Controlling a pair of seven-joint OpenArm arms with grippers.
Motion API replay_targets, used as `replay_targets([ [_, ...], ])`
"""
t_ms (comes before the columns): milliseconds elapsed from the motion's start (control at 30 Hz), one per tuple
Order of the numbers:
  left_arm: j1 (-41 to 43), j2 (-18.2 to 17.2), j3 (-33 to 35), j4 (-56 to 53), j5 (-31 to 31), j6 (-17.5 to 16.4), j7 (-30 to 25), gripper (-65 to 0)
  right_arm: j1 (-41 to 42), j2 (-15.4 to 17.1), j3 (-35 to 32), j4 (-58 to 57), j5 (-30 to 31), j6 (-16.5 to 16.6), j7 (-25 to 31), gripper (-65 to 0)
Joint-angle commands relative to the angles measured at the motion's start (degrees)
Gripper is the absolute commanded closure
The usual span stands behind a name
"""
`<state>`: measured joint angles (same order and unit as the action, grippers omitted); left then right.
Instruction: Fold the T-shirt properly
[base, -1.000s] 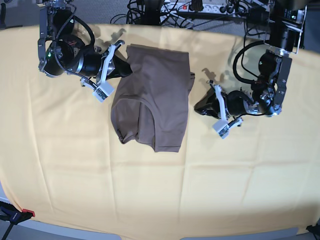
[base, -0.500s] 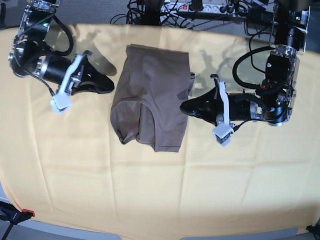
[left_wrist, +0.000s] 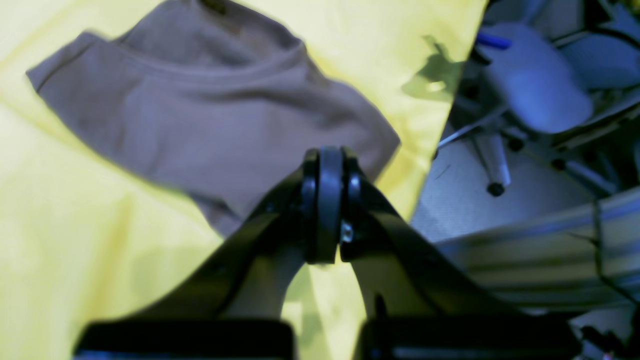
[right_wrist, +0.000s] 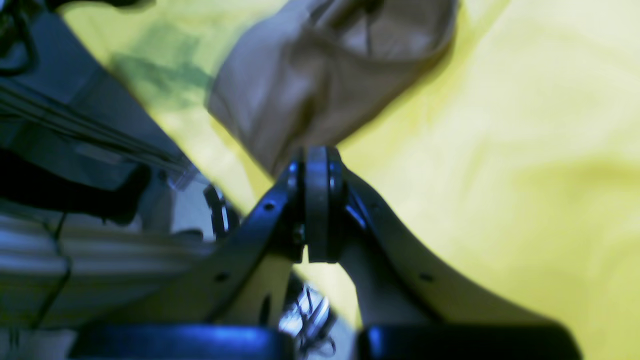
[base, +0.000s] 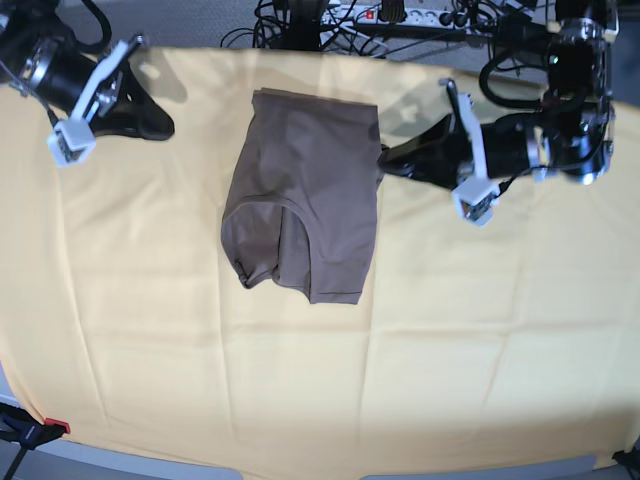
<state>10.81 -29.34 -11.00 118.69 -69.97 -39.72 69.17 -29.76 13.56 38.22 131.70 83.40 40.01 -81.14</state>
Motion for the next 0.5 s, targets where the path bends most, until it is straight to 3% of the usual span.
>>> replay_targets([
  [0, 1.8, -0.5, -2.3, 2.5, -1.9, -0.3, -0.6, 0.0, -1.5, 0.7, 1.6, 1.4, 1.6, 0.0, 1.1, 0.0],
  [167, 14.6, -0.5, -13.9, 9.7, -8.2, -0.3, 3.9, 0.0, -10.1, 0.7, 7.2, 1.8, 1.6, 0.0, 1.1, 0.0],
  [300, 24.8, -0.3, -22.5, 14.9, -14.4, 2.1, 10.8, 0.0, -18.3, 0.7, 10.6, 1.8, 1.6, 0.0, 1.1, 0.0],
  [467, 38.2, -0.2, -29.1, 16.3, -15.0, 2.8, 10.8, 0.0, -27.8, -0.2, 11.0, 1.6, 1.6, 0.0, 1.1, 0.0],
])
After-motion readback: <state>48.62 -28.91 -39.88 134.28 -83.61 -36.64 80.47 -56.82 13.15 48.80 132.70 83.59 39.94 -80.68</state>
